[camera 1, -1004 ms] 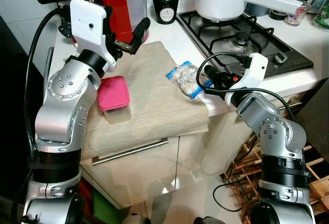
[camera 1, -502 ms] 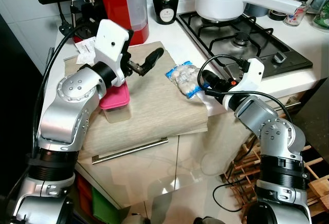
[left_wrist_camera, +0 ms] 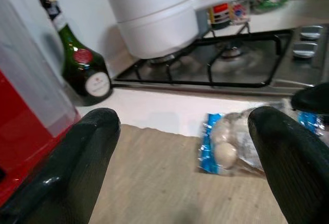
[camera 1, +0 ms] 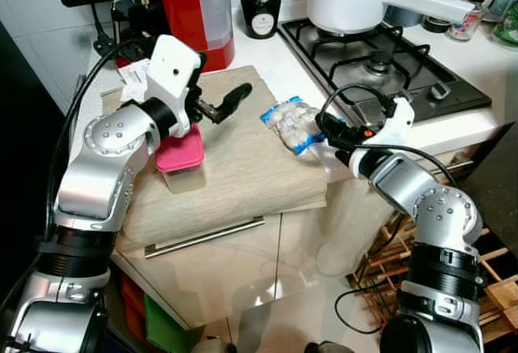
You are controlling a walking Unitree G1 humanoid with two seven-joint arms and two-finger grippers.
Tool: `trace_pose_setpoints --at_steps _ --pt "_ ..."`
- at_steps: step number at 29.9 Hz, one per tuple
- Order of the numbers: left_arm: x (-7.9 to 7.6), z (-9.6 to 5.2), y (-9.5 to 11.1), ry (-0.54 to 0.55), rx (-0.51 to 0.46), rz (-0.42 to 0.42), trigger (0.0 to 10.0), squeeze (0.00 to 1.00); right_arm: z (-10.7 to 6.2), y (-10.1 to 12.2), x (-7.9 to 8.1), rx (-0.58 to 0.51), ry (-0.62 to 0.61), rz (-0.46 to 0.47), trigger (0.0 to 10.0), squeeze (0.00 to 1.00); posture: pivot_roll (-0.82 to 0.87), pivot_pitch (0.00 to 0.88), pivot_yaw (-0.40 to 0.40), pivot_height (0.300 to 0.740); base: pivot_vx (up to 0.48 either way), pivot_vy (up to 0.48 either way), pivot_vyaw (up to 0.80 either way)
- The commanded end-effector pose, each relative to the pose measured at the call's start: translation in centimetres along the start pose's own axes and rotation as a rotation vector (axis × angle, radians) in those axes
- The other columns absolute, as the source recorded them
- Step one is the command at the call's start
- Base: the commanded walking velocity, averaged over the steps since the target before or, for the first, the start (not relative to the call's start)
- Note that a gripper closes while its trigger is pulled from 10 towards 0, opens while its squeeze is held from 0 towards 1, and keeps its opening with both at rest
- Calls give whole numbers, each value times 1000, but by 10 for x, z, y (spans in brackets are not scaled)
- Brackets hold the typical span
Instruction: Restocking fridge
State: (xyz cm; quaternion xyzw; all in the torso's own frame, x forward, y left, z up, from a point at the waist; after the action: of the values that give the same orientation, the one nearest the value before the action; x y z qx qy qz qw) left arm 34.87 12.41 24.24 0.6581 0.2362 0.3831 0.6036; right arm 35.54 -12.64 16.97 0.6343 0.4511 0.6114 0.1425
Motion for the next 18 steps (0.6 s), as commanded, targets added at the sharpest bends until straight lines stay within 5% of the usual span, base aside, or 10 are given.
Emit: trace_pose_setpoints --at_steps 1,12,18 --pt "-3 -2 2 -22 5 19 10000 0 4 1 2 10 7 -4 10000 0 -26 23 46 740 0 0 0" --pt "-7 -1 4 -47 2 9 10000 0 21 -11 -5 58 -3 23 10000 0 -21 25 47 740 0 0 0" --pt "-21 -3 0 -128 25 -1 10000 0 27 -10 -4 56 1 22 10000 0 -17 25 46 740 0 0 0"
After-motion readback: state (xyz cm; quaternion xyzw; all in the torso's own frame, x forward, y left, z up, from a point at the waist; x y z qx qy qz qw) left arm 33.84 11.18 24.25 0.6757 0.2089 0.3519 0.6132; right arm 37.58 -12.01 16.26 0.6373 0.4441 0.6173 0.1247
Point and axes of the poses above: a point about 5 cm out from each wrist's last joint towards the gripper, its own z axis pointing out of the wrist towards the gripper, its own y axis along the axis of the wrist's last joint, x = y × z, the point moved 3 cm from there along z, pointing out of the wrist towards the gripper, and after that the axes turned 6 degrees about -z, right-handed, at the moved point
